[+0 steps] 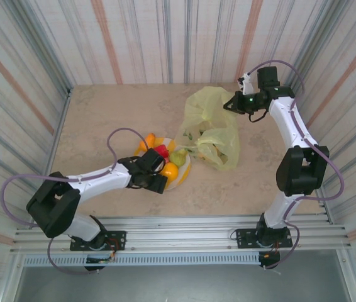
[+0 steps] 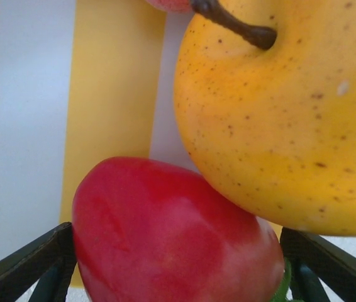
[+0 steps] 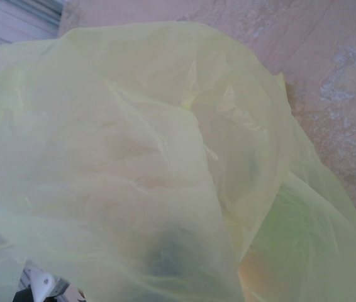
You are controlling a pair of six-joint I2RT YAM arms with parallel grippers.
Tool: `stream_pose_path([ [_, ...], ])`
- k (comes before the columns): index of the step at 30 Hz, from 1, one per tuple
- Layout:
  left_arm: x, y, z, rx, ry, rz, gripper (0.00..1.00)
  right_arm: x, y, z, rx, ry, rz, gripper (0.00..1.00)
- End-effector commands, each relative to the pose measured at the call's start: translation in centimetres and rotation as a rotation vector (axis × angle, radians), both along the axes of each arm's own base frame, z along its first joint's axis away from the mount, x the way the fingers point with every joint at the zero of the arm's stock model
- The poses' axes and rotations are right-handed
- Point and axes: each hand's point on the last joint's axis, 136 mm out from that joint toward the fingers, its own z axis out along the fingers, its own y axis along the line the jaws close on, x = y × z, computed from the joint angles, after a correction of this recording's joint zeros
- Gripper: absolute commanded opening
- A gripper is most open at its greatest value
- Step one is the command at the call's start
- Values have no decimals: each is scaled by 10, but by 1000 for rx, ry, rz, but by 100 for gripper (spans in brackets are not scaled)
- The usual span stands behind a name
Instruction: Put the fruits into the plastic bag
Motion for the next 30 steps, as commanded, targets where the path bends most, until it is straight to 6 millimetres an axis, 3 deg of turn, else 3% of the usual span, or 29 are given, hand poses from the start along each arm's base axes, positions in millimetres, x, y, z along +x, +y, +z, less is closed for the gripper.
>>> stream_pose_path([
  [1, 7, -1, 3, 24, -30, -10, 84, -3, -2, -9, 9, 28, 5, 0],
  [11, 8, 0, 4, 26, -33, -4, 72, -2, -2, -8, 11, 28, 4, 0],
  [20, 8, 15, 20, 48, -83, 37, 69, -2, -2, -8, 12, 28, 4, 0],
  [26, 6, 36, 48, 67, -155, 103, 68, -2, -1, -7, 14, 28, 6, 0],
  [28, 7, 32, 65, 12, -195, 93, 68, -3, 0, -7, 14, 27, 7, 0],
  [30, 11, 14, 91, -101, -252, 44, 67, -2, 0, -6, 15, 26, 7, 0],
])
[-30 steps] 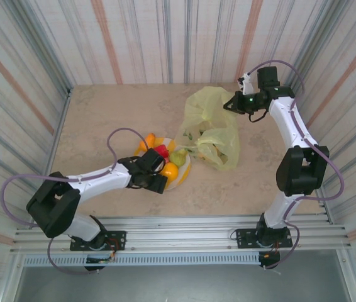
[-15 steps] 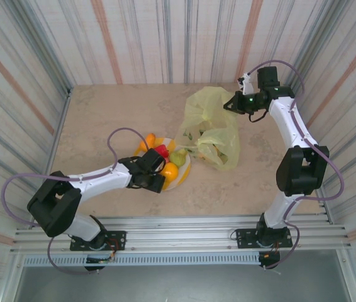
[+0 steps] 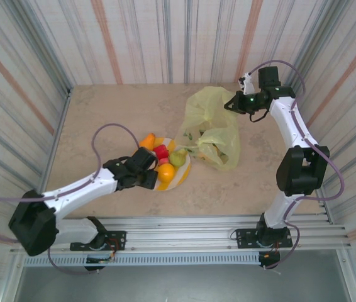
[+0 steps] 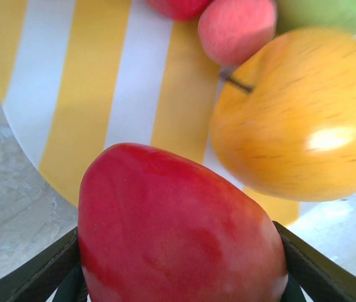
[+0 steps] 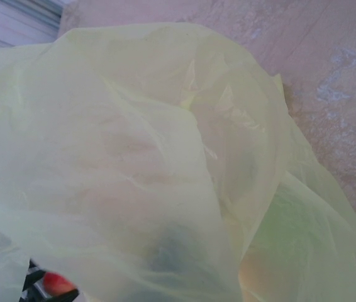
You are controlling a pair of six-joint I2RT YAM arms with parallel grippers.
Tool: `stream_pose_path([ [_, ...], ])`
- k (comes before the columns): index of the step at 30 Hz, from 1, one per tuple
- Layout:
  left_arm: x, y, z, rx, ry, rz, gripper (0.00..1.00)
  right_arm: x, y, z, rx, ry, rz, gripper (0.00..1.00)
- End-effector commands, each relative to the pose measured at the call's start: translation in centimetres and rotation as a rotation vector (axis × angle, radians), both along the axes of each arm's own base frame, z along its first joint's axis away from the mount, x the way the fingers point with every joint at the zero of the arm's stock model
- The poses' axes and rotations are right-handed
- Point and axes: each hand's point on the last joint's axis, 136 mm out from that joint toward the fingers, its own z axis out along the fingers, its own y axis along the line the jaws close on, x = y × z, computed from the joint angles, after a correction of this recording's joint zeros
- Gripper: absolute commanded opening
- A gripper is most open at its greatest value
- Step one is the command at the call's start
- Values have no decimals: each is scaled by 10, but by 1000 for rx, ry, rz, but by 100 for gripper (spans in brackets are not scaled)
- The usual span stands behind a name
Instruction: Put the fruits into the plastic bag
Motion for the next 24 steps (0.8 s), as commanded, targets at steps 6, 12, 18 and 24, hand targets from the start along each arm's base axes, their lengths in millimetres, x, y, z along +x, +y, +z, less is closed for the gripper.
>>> stream_pose_path([
  [6, 23, -74, 107, -361, -217, -190, 66, -3, 3, -7, 11, 27, 14, 0],
  [12, 49, -141, 147, -479, -242, -323, 65, -3, 5, -5, 13, 22, 19, 0],
  [18, 77, -184, 146, -472, -238, -395, 65, -3, 4, -5, 18, 25, 17, 0],
  [24, 117, -202, 135, -430, -249, -350, 65, -4, 6, -4, 22, 23, 23, 0],
])
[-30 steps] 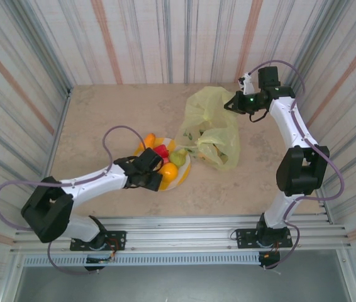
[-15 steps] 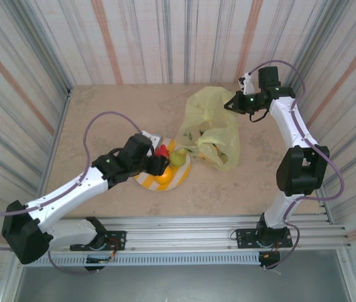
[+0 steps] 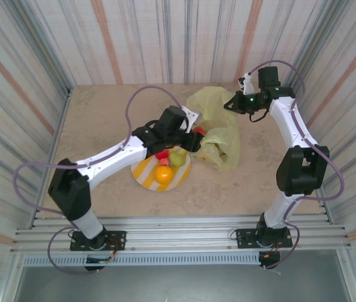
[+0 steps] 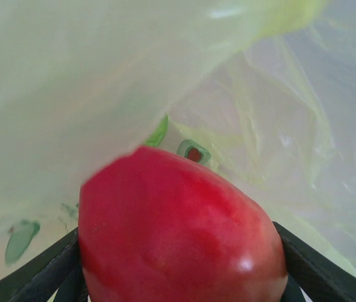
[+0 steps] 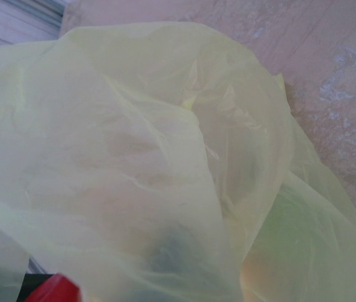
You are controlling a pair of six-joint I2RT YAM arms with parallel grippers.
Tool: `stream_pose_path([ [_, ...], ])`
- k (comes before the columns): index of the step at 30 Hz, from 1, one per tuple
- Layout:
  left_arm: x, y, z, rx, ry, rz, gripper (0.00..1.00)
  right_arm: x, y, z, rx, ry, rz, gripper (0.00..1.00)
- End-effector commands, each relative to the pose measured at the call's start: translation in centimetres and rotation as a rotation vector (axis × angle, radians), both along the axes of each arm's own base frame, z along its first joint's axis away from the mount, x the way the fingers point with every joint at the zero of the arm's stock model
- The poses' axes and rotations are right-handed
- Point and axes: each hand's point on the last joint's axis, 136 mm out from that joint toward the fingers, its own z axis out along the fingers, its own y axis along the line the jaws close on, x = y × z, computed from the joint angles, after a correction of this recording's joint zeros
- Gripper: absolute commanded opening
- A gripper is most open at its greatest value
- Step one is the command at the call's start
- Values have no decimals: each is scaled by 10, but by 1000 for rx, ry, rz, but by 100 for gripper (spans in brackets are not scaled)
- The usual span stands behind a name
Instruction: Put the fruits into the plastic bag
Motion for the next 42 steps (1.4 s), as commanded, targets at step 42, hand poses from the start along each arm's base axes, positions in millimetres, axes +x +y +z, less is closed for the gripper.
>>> stream_pose_path([
  [42, 78, -51, -103, 200, 56, 84, 81, -3, 11, -14, 25, 51, 30, 0],
])
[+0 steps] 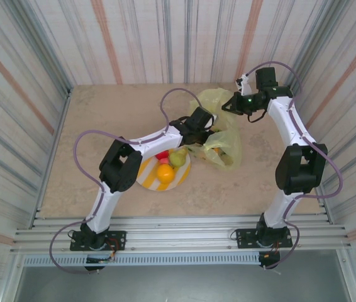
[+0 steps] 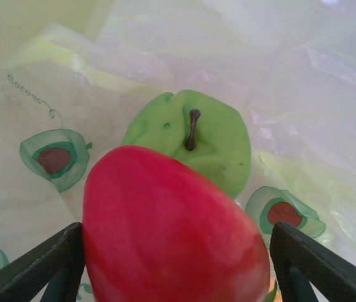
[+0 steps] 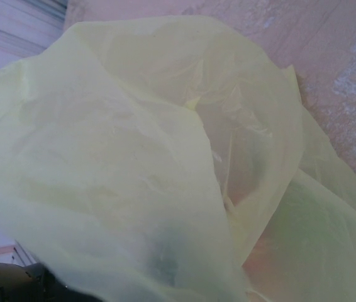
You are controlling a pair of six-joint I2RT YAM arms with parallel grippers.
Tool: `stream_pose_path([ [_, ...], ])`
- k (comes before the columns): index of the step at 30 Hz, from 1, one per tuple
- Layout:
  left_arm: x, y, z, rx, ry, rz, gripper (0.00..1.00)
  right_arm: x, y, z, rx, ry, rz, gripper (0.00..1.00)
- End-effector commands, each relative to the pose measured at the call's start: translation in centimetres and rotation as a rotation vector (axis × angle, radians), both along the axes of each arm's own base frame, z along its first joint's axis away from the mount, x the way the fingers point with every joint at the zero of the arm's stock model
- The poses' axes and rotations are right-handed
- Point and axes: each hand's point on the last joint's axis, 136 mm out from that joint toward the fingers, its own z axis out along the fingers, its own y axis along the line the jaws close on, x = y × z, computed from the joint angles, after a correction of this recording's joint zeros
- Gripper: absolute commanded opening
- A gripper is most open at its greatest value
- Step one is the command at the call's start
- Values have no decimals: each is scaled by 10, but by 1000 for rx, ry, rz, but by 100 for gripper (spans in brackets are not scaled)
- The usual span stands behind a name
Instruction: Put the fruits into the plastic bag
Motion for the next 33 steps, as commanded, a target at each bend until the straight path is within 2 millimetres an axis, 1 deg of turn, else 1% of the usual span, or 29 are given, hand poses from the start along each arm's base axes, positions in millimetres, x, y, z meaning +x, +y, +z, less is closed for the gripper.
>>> stream_pose_path([
  [1, 5, 7, 17, 17, -33, 9, 82, -3, 3, -8, 8, 30, 7, 0],
  [7, -6, 12, 41, -29, -43, -4, 84, -3, 2, -7, 7, 30, 5, 0],
  [8, -11, 14, 51, -51, -46, -8, 84, -4, 2, -7, 6, 30, 5, 0],
  [11, -24, 22, 62, -86, -42, -14, 85, -3, 1, -7, 6, 28, 3, 0],
  [16, -41, 38, 73, -102, -43, -14, 85, -3, -1, -8, 5, 32, 1, 0],
  [18, -52, 45, 76, -109, -41, -29, 85, -3, -2, -8, 5, 31, -2, 0],
  [22, -66, 56, 86, -167, -53, -50, 84, -3, -4, -9, 2, 32, -5, 0],
  [27, -91, 66, 101, -251, -80, -125, 84, -3, -4, -11, 2, 37, -3, 0],
  [30, -105, 78, 106, -254, -99, -151, 84, -2, -5, -12, 1, 38, -5, 0],
  [33, -115, 98, 110, -256, -113, -129, 84, -2, -4, -12, 2, 37, -4, 0],
])
